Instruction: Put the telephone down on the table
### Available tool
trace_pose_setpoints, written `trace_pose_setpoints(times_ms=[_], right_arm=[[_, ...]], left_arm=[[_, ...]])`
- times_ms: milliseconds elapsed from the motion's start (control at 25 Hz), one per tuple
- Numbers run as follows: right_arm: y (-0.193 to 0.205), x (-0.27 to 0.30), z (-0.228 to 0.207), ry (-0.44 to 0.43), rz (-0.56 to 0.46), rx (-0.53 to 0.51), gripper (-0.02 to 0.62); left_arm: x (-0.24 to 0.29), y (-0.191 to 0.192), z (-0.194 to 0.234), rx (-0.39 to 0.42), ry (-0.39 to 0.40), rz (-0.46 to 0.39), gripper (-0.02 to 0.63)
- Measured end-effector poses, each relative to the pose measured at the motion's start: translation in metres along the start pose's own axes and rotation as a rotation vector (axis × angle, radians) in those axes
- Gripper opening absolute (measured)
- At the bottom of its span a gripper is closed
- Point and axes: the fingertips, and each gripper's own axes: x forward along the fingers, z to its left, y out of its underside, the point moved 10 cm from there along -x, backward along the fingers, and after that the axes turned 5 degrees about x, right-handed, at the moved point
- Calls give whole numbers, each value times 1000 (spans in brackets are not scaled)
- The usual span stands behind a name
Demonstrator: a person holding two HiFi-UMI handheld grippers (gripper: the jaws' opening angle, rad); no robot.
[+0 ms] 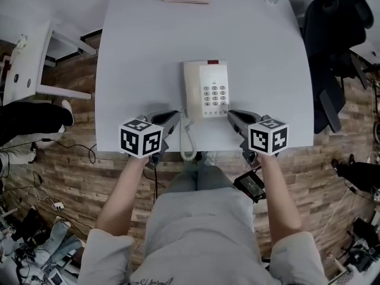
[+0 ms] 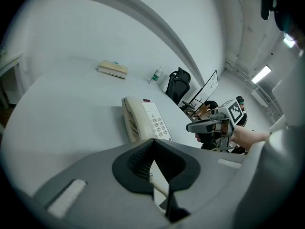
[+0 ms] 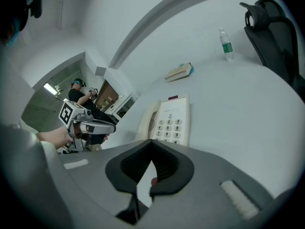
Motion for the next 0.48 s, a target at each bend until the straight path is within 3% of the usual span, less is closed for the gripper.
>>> trace_pose_setpoints(times_ms=[480], right_arm=[[26, -38, 43, -3, -33, -32, 6]], left_arm=[[-41, 17, -57, 13, -60, -76, 14]])
